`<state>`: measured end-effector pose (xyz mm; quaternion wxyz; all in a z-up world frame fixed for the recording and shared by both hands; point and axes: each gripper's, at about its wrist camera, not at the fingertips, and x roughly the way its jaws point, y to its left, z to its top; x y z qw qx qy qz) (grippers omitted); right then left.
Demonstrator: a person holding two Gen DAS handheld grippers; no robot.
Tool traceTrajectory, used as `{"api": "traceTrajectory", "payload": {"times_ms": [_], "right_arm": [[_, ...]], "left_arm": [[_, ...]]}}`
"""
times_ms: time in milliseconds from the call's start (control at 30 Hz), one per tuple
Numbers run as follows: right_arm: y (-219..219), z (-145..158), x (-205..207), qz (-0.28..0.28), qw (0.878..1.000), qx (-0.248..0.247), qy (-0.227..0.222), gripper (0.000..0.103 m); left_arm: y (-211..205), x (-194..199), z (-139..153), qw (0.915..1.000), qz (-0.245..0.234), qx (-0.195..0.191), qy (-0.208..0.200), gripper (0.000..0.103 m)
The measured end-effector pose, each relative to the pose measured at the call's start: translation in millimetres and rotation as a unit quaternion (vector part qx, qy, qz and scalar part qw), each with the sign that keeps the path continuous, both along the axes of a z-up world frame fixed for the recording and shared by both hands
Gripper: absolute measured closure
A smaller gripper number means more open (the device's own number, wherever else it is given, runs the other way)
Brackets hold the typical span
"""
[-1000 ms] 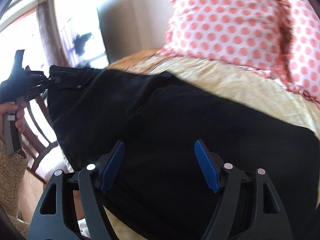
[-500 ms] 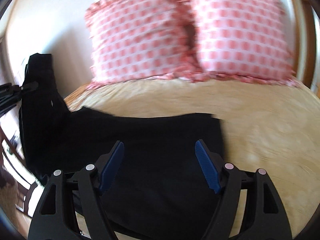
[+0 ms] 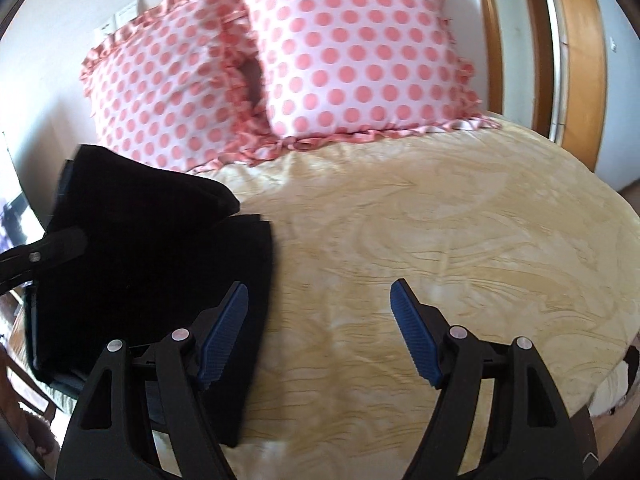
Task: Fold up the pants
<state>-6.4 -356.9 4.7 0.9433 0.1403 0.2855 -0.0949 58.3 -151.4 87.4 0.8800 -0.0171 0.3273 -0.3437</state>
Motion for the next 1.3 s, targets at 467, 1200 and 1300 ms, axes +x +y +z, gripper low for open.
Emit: {"api": "traceTrajectory", "payload": {"times_ms": [467, 1200, 1300], "right_arm": [[-6, 29, -8, -0.025, 0.998, -0.047, -0.043, 0.028], [102, -15, 77, 0.161, 0.98, -0.056, 0.101, 0.027], [92, -20, 69, 0.164, 0.982, -0.027, 0.095, 0.026]], "left_arm": [[-12, -28, -52, 0.9927, -0.093, 0.053, 0.055, 0.045], [103, 39, -75, 0.9708, 0.166, 0.169, 0.036, 0.013], [102, 39, -81, 0.9699, 0.163, 0.175, 0.041, 0.013]]}}
